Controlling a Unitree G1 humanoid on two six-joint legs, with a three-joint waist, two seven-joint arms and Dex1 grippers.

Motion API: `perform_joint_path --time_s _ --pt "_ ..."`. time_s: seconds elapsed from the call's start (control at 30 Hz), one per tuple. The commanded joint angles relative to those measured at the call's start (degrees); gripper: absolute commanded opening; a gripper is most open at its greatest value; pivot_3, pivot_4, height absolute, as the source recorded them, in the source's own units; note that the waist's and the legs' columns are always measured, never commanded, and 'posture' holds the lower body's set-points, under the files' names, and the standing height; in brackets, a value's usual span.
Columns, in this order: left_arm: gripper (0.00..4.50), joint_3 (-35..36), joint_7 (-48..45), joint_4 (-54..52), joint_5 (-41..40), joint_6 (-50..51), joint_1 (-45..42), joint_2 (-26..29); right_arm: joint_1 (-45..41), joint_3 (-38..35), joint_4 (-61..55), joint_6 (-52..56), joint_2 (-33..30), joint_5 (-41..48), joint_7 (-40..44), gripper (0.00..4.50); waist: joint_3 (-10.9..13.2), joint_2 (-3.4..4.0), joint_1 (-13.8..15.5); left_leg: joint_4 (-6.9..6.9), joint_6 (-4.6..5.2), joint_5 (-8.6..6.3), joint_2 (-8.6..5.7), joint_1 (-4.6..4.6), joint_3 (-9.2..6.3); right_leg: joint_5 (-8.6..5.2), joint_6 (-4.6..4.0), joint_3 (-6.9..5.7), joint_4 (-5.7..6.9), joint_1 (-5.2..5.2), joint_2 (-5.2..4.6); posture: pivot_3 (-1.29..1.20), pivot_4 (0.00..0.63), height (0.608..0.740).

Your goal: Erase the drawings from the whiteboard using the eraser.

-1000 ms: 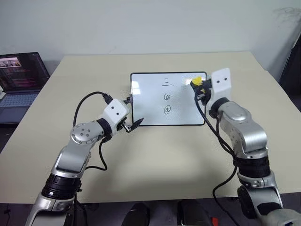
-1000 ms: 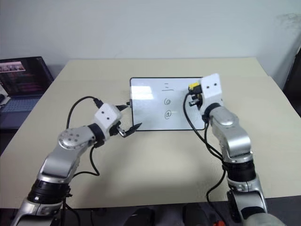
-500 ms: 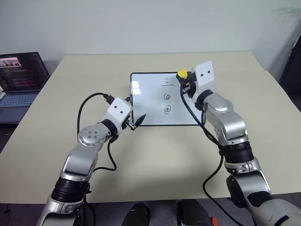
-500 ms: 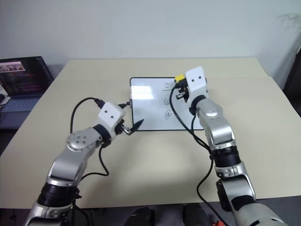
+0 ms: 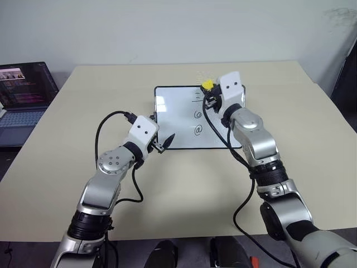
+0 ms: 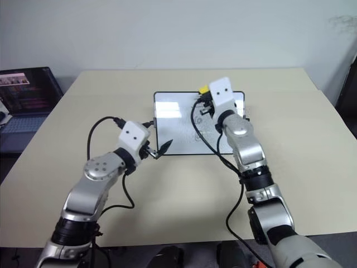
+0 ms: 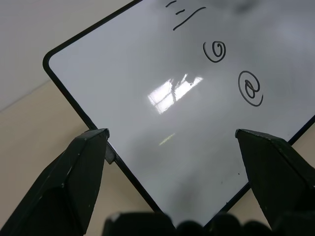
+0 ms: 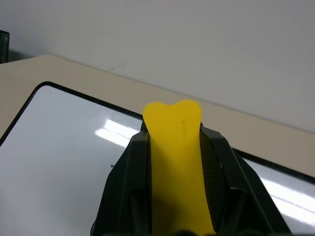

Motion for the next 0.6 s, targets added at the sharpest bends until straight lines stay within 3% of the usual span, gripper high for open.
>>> perform_joint_path --time_s 0.03,0.6 --pt "4.5 0.7 0.6 0.2 0.5 -2.3 -0.5 -0.6 -3.2 -0.2 2.8 -4.5 0.9 -0.6 0.1 1.0 0.0 0.0 0.0 0.0 0.0 0.0 0.0 0.0 0.0 0.0 0.0 0.0 0.0 0.0 0.0 0.0 0.15 0.74" --pt "4.5 -0.4 -0.5 1.5 0.1 -6.5 -1.1 -3.4 -12.1 -2.1 20.7 -15.3 2.7 -0.8 -1.0 1.0 0.0 0.0 -1.0 0.0 0.0 0.0 -0.01 -0.02 0.06 0.01 -0.01 0.1 0.05 -0.09 0.0 0.0 0.15 0.74"
